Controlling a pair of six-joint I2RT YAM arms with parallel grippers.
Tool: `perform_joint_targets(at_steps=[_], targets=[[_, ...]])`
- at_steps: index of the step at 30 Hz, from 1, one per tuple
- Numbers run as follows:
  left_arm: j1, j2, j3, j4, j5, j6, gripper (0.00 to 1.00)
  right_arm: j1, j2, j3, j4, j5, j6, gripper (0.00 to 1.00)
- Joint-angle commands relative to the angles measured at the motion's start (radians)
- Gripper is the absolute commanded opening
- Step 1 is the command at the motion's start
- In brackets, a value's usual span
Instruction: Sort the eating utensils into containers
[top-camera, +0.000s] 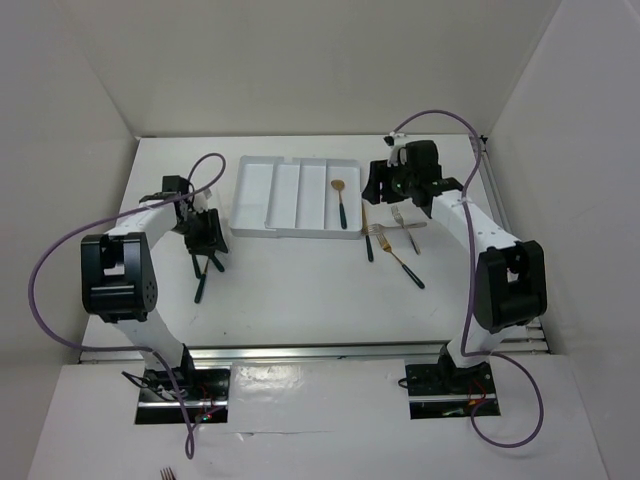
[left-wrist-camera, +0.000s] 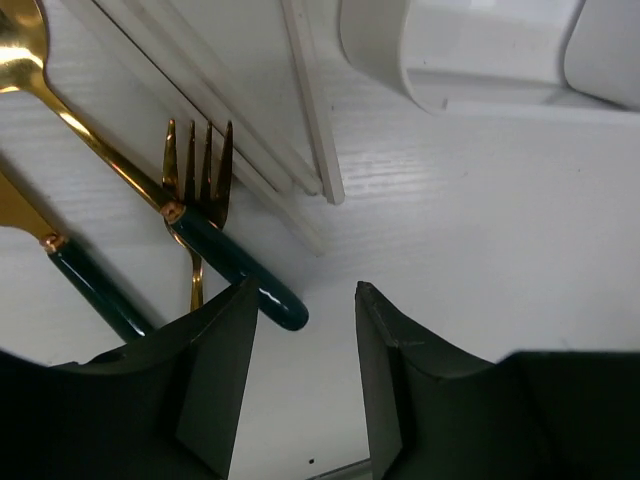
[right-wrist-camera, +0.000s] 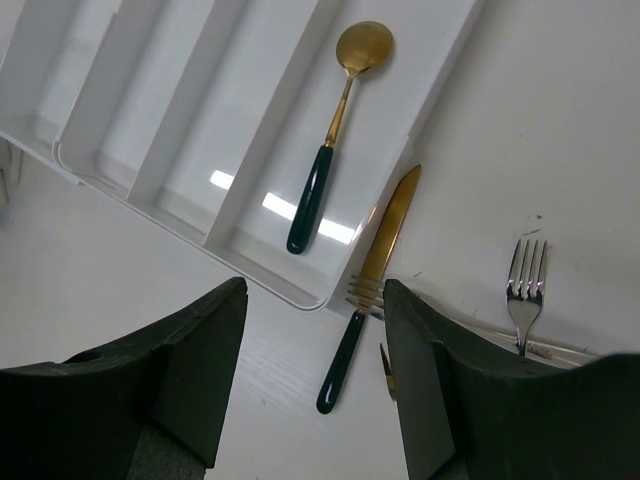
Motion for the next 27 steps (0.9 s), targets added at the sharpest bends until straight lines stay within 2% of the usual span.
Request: perform_joint_targets(at_steps=[1,5,9,14,19,27], targets=[[-0.012,0.046,0.061,-0.009,-0.019,-0.051,0.56,-0.029,0.015,0.053,0.007,-0.017,-0.006,0.64],[-0.012,0.079,0.076,-0.034,-0.059,-0.063,0.51,-0.049,0.033,0.075,-0.003,-0.028,-0.006,0.64],[-0.012,0.018,0.020,-0.034,-0.071,-0.054,0.48,-0.069,0.044,0.075,-0.013,-0.037,-0.006,0.63],[-0.012,-0.068,-0.030,-0.025,-0.080,-0.054,0.48,-0.069,0.044,0.044,-0.013,-0.057,-0.006,0.63],[-0.012,-0.078,-0.053,-0.006,-0.097,-0.068,0.52,-0.069,0.067,0.062,-0.013,-0.066,-0.006,0.63],[-0.012,0.046,-0.002,-0.006,-0.175,-0.086,0.53,-0.069,0.077,0.072,-0.023,-0.075,-0.006,0.62]])
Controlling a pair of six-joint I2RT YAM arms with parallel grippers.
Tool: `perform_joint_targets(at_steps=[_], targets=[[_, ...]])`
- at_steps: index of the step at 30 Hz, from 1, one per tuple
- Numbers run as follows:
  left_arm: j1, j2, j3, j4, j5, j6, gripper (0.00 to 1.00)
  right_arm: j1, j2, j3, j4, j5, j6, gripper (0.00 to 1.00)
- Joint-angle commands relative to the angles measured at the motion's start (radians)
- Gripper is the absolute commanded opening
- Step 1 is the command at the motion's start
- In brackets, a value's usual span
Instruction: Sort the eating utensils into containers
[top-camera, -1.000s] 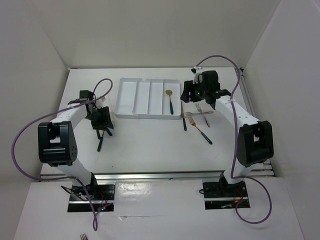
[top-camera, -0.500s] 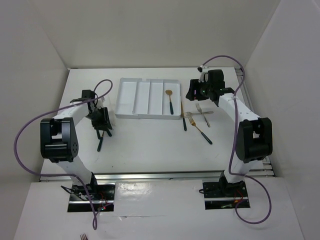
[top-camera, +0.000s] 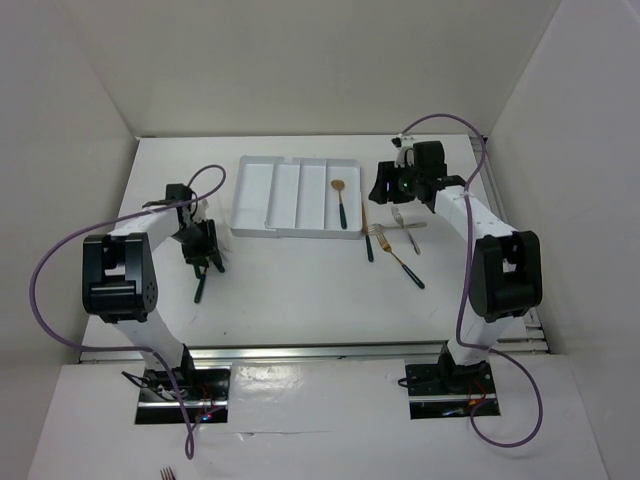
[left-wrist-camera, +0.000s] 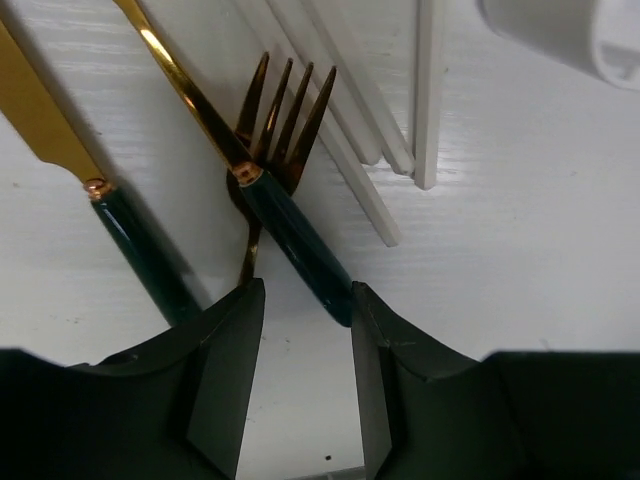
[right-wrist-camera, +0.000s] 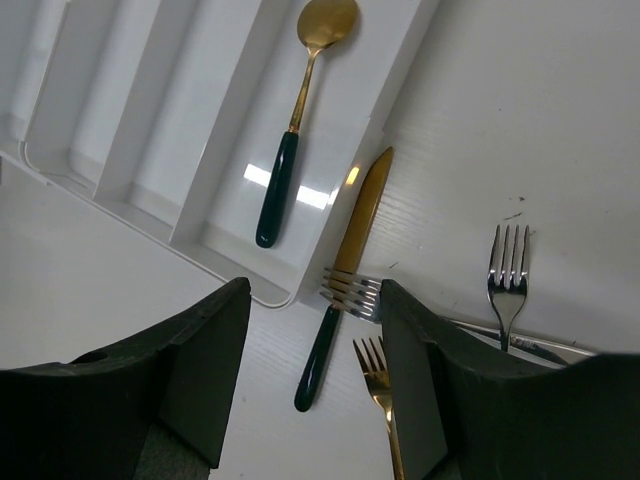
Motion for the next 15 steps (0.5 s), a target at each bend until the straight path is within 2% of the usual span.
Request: perform_joint_targets(at_steps=[1,6,7,10,11,13,15], targets=[[-0.004,0.058,0.038,-0.003,-0.043,-0.036,0.52,-0.001,0.003,0.046,-0.005,-0.014,-0.006,0.62],[-0.004,0.130,0.090,-0.003,-0.061,-0.036,0.52,-0.010,0.003,0.046,-0.005,-0.014,-0.006,0.61],[-0.004,0.140,0.099,-0.003,-0.061,-0.036,0.49,-0.010,0.003,0.046,-0.005,-0.014,-0.006,0.61],[-0.004,0.152,0.109,-0.003,-0.061,-0.036,0.32,-0.020,0.003,0.046,-0.005,-0.014,-0.006,0.59],[-0.004,0.161,0.109,-0.003,-0.061,-0.036,0.19,-0.020,0.003,0.046,-0.005,-0.014,-0.006,0.59],[-0.004,0.161,0.109,-0.012,-0.050,-0.036,0.03,-0.020,0.003,0.046,-0.005,-0.014,-0.006,0.59],[-0.004,0.149,0.109,-0.013,-0.041,-0.036,0.00,-0.020,0.012,0.046,-0.005,-0.014,-0.015,0.58]])
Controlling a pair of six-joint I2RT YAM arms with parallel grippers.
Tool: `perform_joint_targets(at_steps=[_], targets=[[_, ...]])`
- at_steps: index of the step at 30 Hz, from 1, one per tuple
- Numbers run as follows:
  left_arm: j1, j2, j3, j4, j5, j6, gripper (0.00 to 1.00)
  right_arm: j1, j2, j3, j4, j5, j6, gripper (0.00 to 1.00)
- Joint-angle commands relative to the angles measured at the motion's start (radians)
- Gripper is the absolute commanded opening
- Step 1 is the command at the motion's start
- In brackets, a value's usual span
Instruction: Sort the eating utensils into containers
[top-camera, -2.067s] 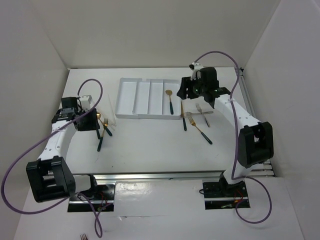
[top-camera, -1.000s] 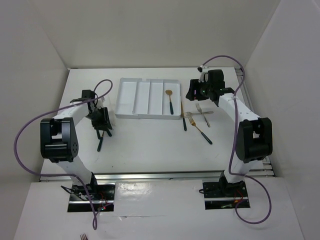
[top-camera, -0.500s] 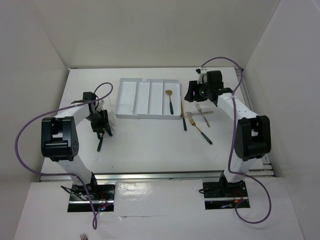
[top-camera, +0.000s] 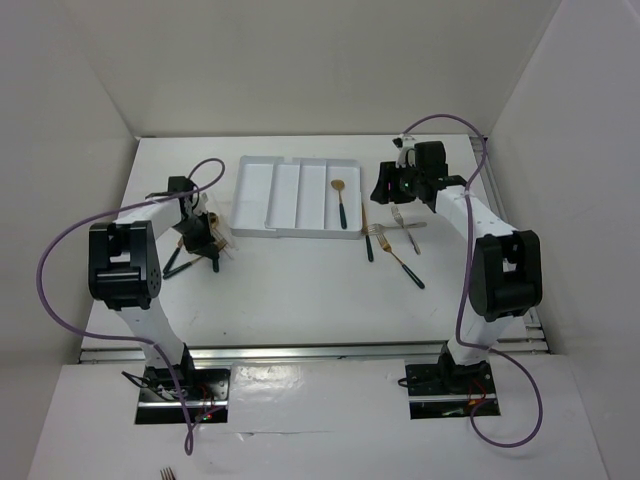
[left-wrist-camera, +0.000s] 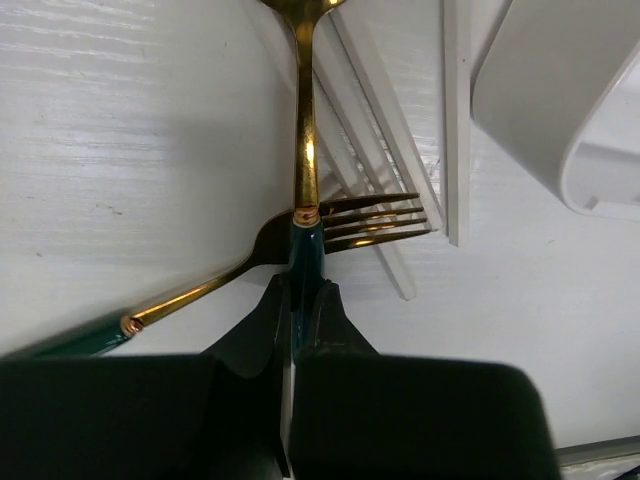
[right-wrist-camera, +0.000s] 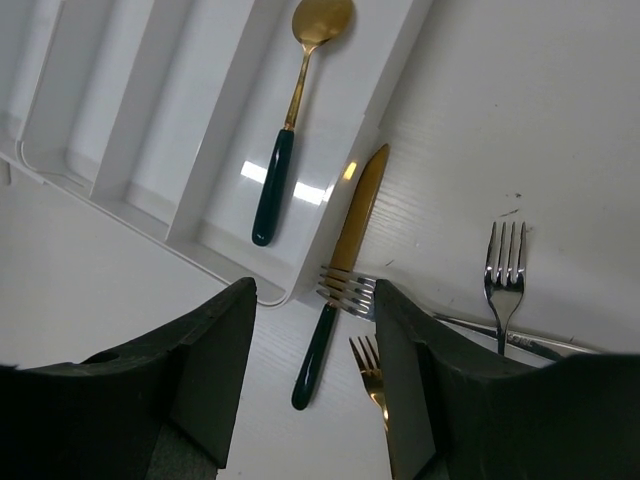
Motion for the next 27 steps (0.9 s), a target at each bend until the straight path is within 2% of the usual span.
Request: perform_joint_targets(at_steps=[1,4,11,14,15,16,19,20,23,24,27], targets=[[-0.003,0.001,-0.012,-0.003,-0.020,0.007,0.00,-0.008,0.008,0.046,-0.002,-0.006,-0.015,0.58],[-0.003,-0.065,-0.038,-0.003,-0.011,0.007,0.00,-0.008,-0.001,0.046,-0.002,-0.015,-0.015,0.57],[-0.003,-0.497,-0.071,0.068,-0.086,-0.028,0.00,-0.008,-0.089,-0.049,0.038,0.009,-0.079,0.55],[-0.037,-0.559,-0.029,0.131,-0.037,0.015,0.00,0.003,-0.110,-0.087,0.049,0.035,-0.101,0.55],[-0.049,-0.559,-0.012,0.148,0.007,0.028,0.00,0.003,-0.110,-0.101,0.049,0.035,-0.101,0.55],[-0.070,-0.531,0.010,0.148,0.132,0.068,0.00,0.003,-0.110,-0.101,0.049,0.057,-0.101,0.57],[-0.120,-0.444,0.128,0.103,0.315,0.091,0.00,0.003,-0.119,-0.112,0.049,0.089,-0.101,0.62],[-0.155,-0.368,0.196,0.094,0.410,0.075,0.00,0.003,-0.119,-0.112,0.049,0.113,-0.101,0.73],[-0.211,-0.258,0.308,0.118,0.599,0.020,0.00,-0.006,-0.119,-0.112,0.038,0.137,-0.088,0.83],[-0.228,-0.196,0.334,0.128,0.618,0.007,0.00,-0.006,-0.119,-0.112,0.038,0.137,-0.088,0.88],[-0.305,-0.105,0.432,0.160,0.629,-0.037,0.00,-0.029,-0.137,-0.112,0.028,0.137,-0.079,0.90]])
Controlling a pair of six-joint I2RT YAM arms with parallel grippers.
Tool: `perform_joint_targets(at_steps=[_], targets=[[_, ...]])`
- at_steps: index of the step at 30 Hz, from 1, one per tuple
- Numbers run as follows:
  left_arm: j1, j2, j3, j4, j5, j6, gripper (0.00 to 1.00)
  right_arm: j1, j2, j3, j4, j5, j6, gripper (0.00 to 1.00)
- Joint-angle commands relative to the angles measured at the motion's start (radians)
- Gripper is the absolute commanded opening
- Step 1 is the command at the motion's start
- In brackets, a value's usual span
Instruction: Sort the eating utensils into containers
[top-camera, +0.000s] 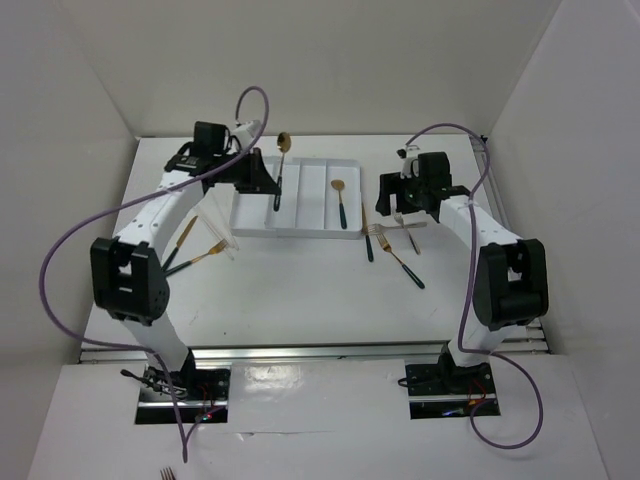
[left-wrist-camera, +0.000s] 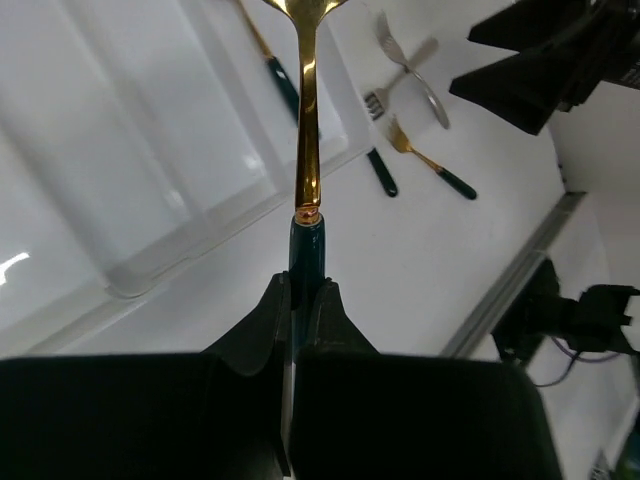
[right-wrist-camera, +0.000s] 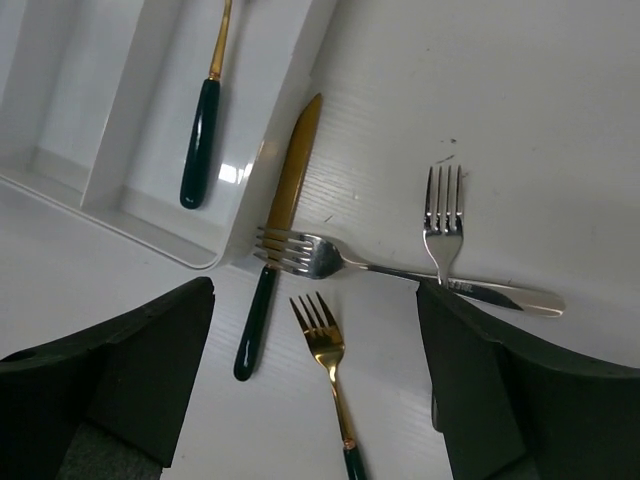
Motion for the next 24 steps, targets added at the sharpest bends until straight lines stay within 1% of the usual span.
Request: perform_joint_targets(at_steps=[1,2,5,6,8,11,13,14,15,19,22,24], targets=[[-0.072,0.099,0.109,0.053,0.150,-0.081,0.00,-0.032,-0.072,-0.001,0.020,0.028,0.014,0.90],[-0.100,0.127,0.126,0.084,0.141,-0.098,0.00,-0.041,-0.082,-0.010,0.020,0.028,0.014,0.90],[-0.137,0.222,0.174,0.133,0.128,-0.159,0.00,-0.061,-0.092,-0.010,-0.001,0.028,0.023,0.91],[-0.158,0.246,0.194,0.160,0.118,-0.160,0.00,-0.061,-0.102,-0.010,-0.002,0.028,0.024,0.91],[-0.181,0.318,0.223,0.174,0.117,-0.186,0.00,-0.073,-0.114,-0.021,-0.011,0.028,0.033,0.91],[-0.216,0.386,0.284,0.193,0.108,-0.212,0.00,-0.086,-0.124,-0.030,-0.020,0.017,0.054,0.91],[-0.229,0.443,0.326,0.193,0.058,-0.230,0.00,-0.095,-0.124,-0.030,-0.020,0.008,0.063,0.91],[-0.239,0.460,0.336,0.193,0.004,-0.244,0.00,-0.095,-0.124,-0.030,-0.020,0.008,0.063,0.91],[-0.240,0.473,0.337,0.206,0.004,-0.244,0.00,-0.095,-0.124,-0.030,-0.020,0.008,0.072,0.91],[-0.285,0.544,0.421,0.196,-0.164,-0.243,0.00,-0.106,-0.124,-0.030,-0.020,0.008,0.095,0.90],[-0.312,0.590,0.441,0.196,-0.264,-0.242,0.00,-0.118,-0.105,-0.030,-0.020,-0.003,0.106,0.90],[-0.312,0.628,0.476,0.196,-0.286,-0.242,0.00,-0.127,-0.105,-0.040,-0.020,-0.003,0.106,0.89]])
